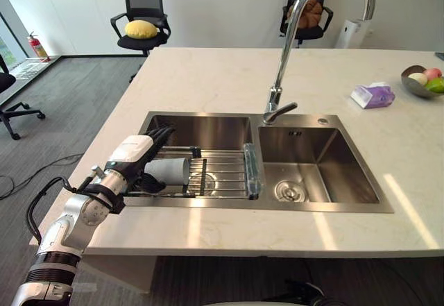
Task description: Walk over to the sink, pick up the cup, carry it to the dishwasher, place the cup inside the dishwasher, then close the dishwasher door
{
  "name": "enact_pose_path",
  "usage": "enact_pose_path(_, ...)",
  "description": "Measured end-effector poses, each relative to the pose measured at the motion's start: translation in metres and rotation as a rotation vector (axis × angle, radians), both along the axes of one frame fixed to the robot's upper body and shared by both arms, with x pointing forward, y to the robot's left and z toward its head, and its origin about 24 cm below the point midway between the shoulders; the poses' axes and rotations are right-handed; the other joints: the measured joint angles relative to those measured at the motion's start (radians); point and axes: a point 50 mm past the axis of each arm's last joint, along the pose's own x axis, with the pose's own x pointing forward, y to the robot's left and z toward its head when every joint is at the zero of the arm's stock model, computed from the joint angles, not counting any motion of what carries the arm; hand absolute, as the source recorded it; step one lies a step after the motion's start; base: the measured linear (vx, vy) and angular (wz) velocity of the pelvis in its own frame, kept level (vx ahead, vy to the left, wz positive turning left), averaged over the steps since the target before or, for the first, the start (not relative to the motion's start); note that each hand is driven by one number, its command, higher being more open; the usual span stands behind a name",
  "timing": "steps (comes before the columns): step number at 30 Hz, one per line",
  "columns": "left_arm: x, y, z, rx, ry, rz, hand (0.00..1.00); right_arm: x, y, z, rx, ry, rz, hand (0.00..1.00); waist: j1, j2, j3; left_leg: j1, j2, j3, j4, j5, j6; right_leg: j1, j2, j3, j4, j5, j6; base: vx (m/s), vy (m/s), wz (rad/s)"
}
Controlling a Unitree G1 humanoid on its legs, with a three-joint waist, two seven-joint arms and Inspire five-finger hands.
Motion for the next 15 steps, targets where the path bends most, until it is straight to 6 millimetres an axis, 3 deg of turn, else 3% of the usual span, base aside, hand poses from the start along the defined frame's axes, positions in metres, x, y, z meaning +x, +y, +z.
enact_pose_path(15,0.005,-0.001,-0.017,0.003,0.207,0.031,1.00,-0.003,0.000,-0.001,0.009,0.019,0.023,1.00,-0.018,0.021,-0.014,0.018,0.005,0.020,-0.001,-0.003,-0.003,0.008,-0.001,0.018,-0.005,0.004,0.002,-0.02,-0.007,-0.03)
